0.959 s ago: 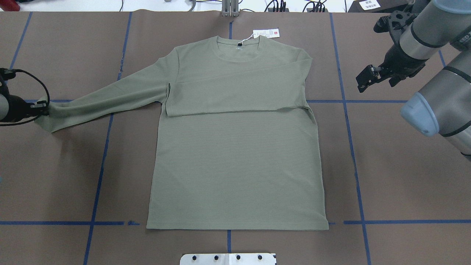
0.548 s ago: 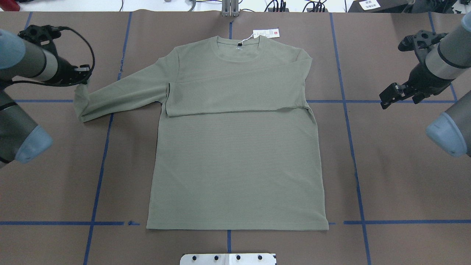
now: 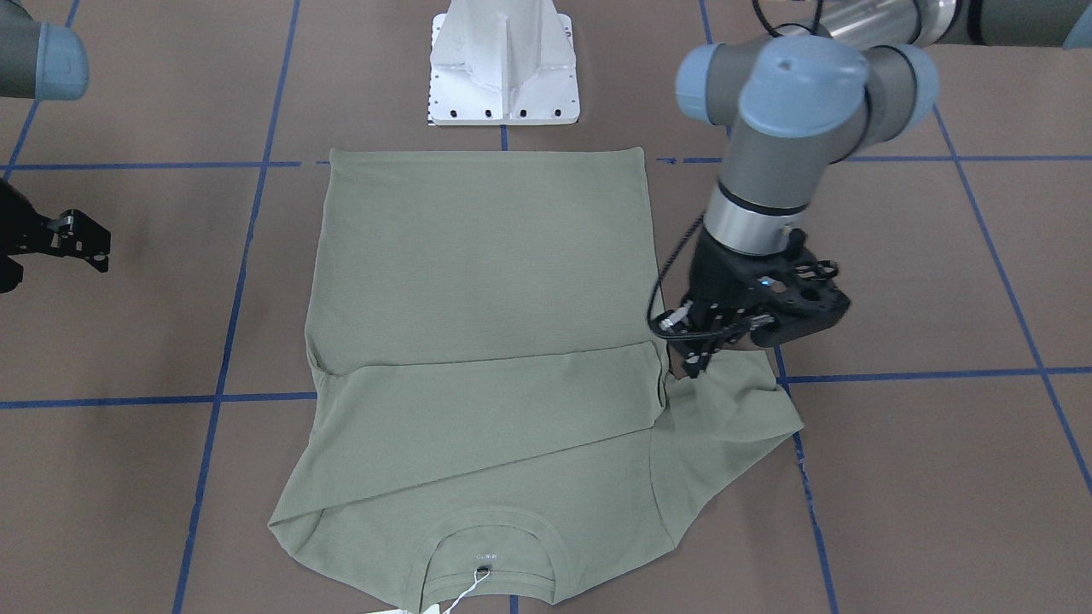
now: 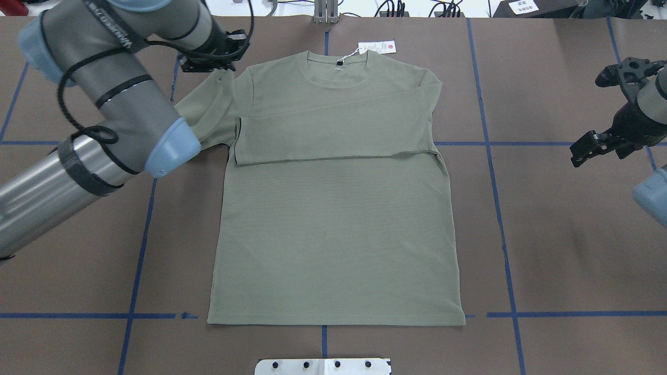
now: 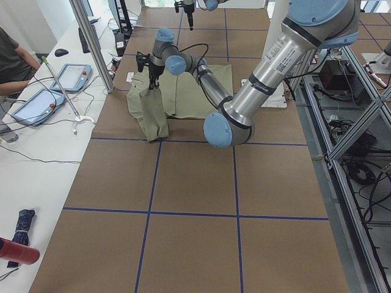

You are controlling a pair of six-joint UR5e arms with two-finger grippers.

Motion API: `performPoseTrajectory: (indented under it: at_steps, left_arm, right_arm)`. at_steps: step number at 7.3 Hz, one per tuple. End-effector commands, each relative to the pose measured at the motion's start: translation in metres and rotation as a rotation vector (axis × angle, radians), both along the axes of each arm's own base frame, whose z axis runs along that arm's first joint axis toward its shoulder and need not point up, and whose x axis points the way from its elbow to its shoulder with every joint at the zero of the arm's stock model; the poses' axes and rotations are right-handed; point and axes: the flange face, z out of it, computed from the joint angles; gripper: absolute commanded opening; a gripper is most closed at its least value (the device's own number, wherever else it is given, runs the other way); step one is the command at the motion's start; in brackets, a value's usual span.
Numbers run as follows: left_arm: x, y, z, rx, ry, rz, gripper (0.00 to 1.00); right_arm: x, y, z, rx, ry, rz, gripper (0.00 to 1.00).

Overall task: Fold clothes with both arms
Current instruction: 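Fold the held sleeve across the shirt body with the left gripper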

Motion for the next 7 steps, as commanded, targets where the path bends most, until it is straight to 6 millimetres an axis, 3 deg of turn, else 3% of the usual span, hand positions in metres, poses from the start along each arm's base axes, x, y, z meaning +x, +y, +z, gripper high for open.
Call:
performPoseTrajectory:
  at_steps: [1,2,3,4,5,6,7]
  left_arm:
    - [0.067,0.027,-0.113,-0.038,0.129,0.012,0.00]
    - [0.102,0.047,-0.163,-0.079,0.180,0.018,0.00]
    - [0.138,0.076,-0.190,-0.121,0.212,0.042,0.00]
    - [0.168,0.103,-0.196,-0.131,0.218,0.044,0.00]
    - [0.204,0.118,-0.184,-0.124,0.210,0.051,0.00]
    - [0.222,0.112,-0.169,-0.125,0.210,0.055,0.00]
    - [0.227,0.109,-0.163,-0.129,0.204,0.053,0.00]
  right_arm:
    - [0.021,0.006,0.018,-0.013,-0.023,-0.025,1.00]
    - [0.026,0.006,0.023,-0.025,-0.031,-0.020,1.00]
    - [0.026,0.005,0.028,-0.028,-0.029,-0.027,1.00]
    - [0.026,0.004,0.031,-0.034,-0.027,-0.027,1.00]
    - [0.026,0.004,0.030,-0.033,-0.027,-0.027,1.00]
    - [0.026,0.003,0.029,-0.031,-0.028,-0.027,1.00]
    - [0.025,0.003,0.028,-0.033,-0.034,-0.027,1.00]
